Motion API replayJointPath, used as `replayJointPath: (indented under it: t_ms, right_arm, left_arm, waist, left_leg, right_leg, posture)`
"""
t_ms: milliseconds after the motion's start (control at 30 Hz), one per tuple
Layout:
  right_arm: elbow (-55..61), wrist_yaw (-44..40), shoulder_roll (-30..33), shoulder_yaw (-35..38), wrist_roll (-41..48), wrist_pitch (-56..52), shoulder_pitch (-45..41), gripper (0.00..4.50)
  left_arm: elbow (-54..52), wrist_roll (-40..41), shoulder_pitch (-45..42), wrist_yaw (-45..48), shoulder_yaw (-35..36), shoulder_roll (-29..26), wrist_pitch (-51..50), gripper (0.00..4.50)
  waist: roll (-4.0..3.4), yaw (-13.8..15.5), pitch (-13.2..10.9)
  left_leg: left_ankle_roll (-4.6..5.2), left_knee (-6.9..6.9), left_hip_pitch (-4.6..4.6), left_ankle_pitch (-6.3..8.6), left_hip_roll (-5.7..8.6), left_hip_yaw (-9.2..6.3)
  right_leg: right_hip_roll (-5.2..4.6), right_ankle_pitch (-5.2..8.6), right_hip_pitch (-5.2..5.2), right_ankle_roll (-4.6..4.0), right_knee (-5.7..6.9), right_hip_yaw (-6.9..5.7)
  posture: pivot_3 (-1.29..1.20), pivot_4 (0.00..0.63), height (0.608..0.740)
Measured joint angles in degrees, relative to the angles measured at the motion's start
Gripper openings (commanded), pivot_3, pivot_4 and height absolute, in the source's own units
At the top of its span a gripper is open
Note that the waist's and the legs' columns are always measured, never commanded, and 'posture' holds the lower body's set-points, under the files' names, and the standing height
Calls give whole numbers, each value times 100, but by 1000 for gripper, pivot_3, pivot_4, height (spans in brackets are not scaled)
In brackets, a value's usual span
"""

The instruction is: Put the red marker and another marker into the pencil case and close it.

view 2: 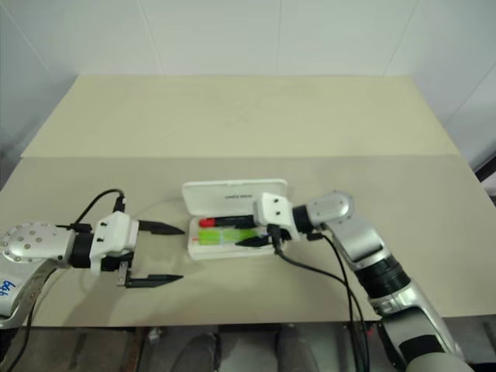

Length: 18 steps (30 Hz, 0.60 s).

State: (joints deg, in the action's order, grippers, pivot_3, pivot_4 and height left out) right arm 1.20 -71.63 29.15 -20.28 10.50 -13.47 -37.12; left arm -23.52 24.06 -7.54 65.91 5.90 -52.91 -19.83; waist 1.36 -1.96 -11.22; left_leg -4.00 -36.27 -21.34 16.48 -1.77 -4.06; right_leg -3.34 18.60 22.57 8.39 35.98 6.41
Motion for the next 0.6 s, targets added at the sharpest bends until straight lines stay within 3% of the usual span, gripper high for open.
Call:
replayJointPath:
  t_ms: [600]
  right_arm:
    - [346, 450, -350, -277, -129, -557, 69, 1083]
  left_arm:
    - [217, -64, -291, -7, -249, 45, 109, 4500]
  waist:
    - [-1, -21, 0]
  left_leg:
    - [0, 2, 0, 0, 0, 0]
  right_leg:
    - [0, 1, 2, -1, 1, 0]
  posture:
    - [0, 150, 740]
